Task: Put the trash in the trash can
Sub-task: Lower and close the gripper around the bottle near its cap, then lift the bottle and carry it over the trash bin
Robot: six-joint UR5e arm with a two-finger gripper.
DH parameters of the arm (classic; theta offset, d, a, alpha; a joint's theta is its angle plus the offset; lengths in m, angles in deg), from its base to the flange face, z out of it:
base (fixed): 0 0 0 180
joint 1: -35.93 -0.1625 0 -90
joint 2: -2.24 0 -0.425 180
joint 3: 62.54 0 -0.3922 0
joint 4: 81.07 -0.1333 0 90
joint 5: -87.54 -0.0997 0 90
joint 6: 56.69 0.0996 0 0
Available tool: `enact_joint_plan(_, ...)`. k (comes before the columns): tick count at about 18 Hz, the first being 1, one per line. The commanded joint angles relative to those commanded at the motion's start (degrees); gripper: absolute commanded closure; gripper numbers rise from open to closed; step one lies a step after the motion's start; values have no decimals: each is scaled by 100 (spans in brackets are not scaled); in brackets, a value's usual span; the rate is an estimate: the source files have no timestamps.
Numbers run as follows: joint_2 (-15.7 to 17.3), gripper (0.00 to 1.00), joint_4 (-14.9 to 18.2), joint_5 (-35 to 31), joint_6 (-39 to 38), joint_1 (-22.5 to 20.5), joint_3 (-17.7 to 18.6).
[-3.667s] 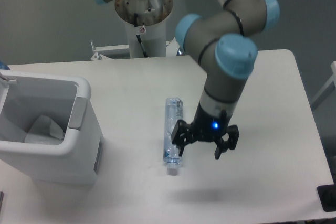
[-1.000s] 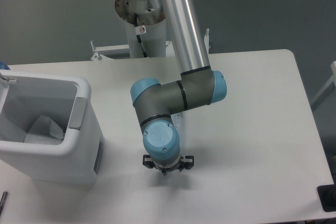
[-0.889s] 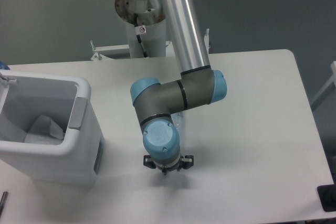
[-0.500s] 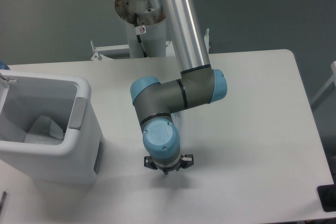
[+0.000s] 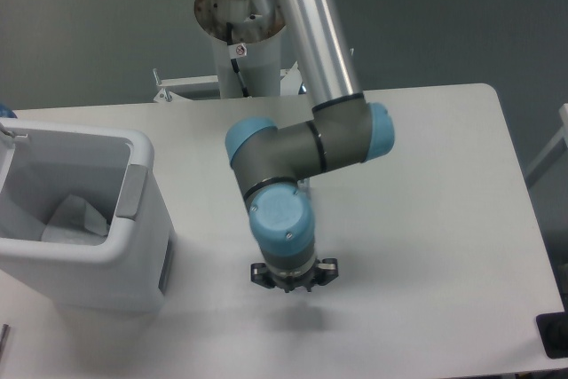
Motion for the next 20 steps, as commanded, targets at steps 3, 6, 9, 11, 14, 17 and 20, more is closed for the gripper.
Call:
enact_joint_plan(3,193,94,-9,44,0,-132,-97)
enact_joint_plan(6,561,95,-9,412,17,-237,-255)
enact_joint_plan(9,922,95,-105,808,97,-290,-430)
enact_joint_plan(11,1072,95,-263,1141,79,-290,-536)
enact_joint_plan(14,1187,95,-290,1643,79,-290,-685)
enact_joint_plan(17,1248,96,-299,1950,-17,-299,-914)
enact_joint_plan(20,1476,96,-299,2468,-96,-378,-1020)
